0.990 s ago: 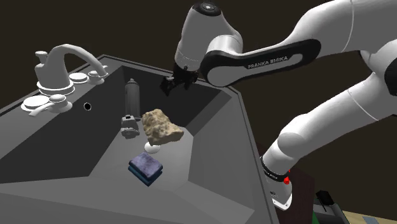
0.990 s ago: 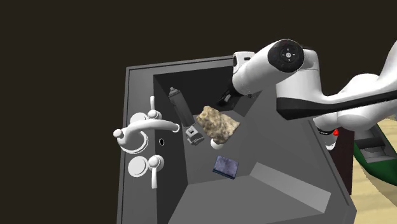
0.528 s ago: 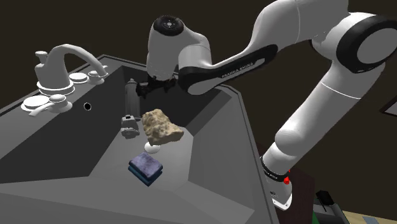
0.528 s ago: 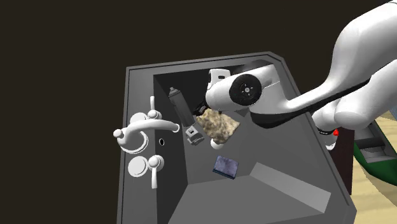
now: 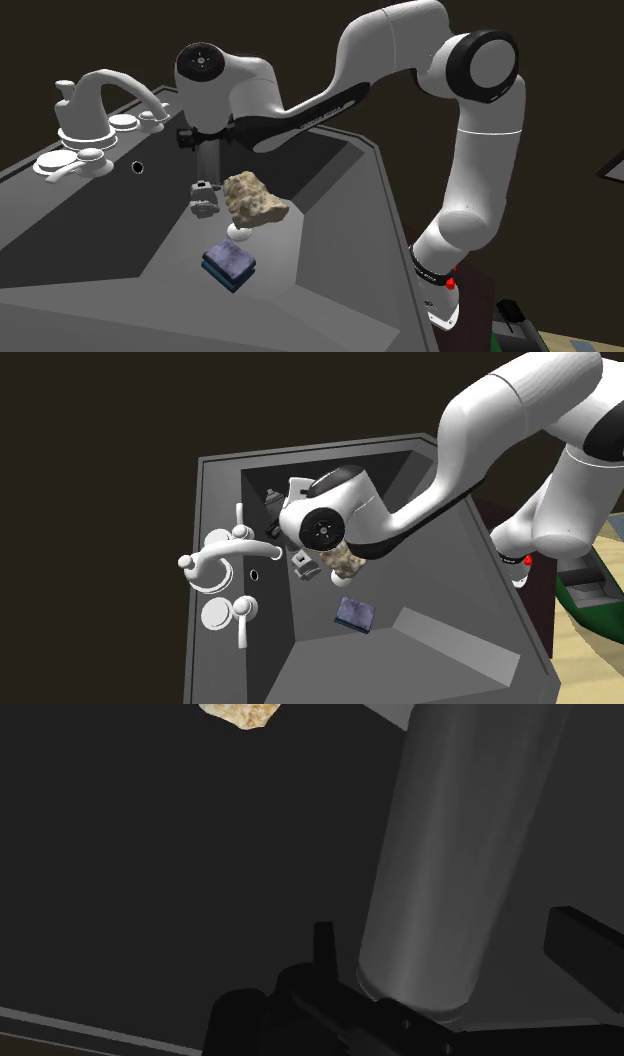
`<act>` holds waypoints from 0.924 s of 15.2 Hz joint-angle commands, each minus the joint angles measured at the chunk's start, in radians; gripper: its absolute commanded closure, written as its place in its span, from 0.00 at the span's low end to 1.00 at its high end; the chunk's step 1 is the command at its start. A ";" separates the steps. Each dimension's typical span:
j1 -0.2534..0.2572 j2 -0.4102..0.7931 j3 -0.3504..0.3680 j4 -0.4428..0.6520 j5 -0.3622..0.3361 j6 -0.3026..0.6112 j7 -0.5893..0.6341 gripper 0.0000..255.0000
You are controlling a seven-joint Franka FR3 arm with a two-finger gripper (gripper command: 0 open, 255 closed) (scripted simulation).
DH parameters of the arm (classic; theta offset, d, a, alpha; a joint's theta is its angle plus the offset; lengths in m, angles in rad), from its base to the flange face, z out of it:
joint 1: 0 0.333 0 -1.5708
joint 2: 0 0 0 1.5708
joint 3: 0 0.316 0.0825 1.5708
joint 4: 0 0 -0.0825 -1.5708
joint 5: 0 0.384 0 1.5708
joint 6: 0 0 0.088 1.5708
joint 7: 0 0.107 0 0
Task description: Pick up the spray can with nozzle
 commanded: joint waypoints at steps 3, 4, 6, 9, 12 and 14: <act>0.034 0.055 -0.026 0.026 -0.053 -0.004 0.046 0.00; 0.036 0.062 -0.030 0.023 -0.061 0.001 0.054 0.00; 0.042 0.077 -0.037 0.018 -0.077 0.010 0.071 0.00; 0.046 0.088 -0.044 0.014 -0.089 0.018 0.085 0.00; 0.047 0.090 -0.044 0.017 -0.090 0.017 0.084 1.00; 0.047 0.090 -0.044 0.017 -0.090 0.017 0.084 1.00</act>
